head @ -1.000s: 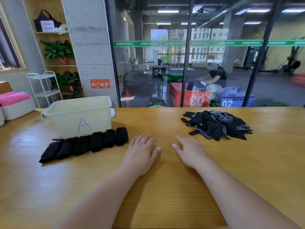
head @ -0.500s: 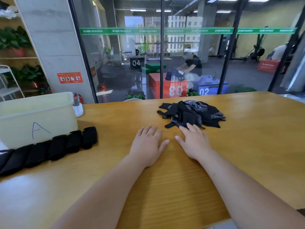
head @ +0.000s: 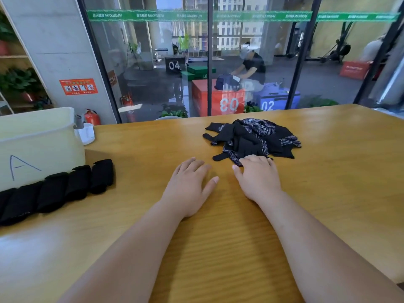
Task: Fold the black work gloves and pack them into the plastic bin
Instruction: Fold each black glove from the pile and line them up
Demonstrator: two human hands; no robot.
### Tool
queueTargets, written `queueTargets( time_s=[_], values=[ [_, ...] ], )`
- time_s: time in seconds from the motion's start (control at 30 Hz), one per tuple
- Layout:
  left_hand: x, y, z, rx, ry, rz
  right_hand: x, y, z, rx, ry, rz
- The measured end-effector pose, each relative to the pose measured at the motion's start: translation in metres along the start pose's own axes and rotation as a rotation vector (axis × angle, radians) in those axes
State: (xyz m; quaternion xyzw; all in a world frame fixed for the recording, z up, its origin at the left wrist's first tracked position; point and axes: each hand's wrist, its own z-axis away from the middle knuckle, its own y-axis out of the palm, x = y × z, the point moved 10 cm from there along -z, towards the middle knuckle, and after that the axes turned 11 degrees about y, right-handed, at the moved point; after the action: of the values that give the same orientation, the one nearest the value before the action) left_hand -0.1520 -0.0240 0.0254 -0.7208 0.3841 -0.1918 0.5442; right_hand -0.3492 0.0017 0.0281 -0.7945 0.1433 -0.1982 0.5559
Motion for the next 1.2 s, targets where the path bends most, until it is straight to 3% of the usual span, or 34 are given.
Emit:
queueTargets(
  time_s=[0.13, 0.27, 0.47, 0.63, 0.77, 0.83, 0.9, 0.97, 1.03, 1.1, 1.2],
  values=[
    [0.001, -0.002, 0.001, -0.015, 0.003, 0.019, 0.012, -0.022, 0.008, -0.162, -0.098, -0.042],
    [0.003, -0.003, 0.002, -0.022, 0.000, 0.033, -0.001, -0.040, 0.008, -0.235, -0.106, -0.250],
    [0.001, -0.003, 0.002, -0.014, 0.003, 0.053, -0.012, 0.007, -0.004, 0.096, -0.017, -0.050],
    [0.001, -0.003, 0.002, -0.014, 0.001, 0.064, -0.007, -0.011, -0.003, -0.068, -0.040, -0.098],
    [0.001, -0.007, 0.003, -0.046, 0.009, 0.081, -0.006, -0.046, 0.004, -0.188, -0.108, -0.528],
    [0.002, -0.013, 0.004, -0.087, 0.005, 0.100, -0.007, -0.050, 0.008, -0.086, -0.142, -0.823],
    [0.005, -0.018, 0.004, -0.131, -0.014, 0.125, -0.002, -0.046, 0.012, 0.053, -0.170, -0.953],
    [0.007, -0.021, 0.005, -0.156, -0.029, 0.151, -0.001, -0.039, 0.013, 0.131, -0.152, -0.958],
    [0.009, -0.022, 0.006, -0.164, -0.034, 0.175, -0.008, -0.041, 0.010, 0.092, -0.107, -0.924],
    [0.009, -0.020, 0.006, -0.144, -0.036, 0.177, -0.013, -0.045, 0.008, 0.015, -0.099, -0.828],
    [0.009, -0.010, 0.005, -0.072, -0.034, 0.125, -0.005, -0.031, 0.007, 0.075, -0.140, -0.651]
  ],
)
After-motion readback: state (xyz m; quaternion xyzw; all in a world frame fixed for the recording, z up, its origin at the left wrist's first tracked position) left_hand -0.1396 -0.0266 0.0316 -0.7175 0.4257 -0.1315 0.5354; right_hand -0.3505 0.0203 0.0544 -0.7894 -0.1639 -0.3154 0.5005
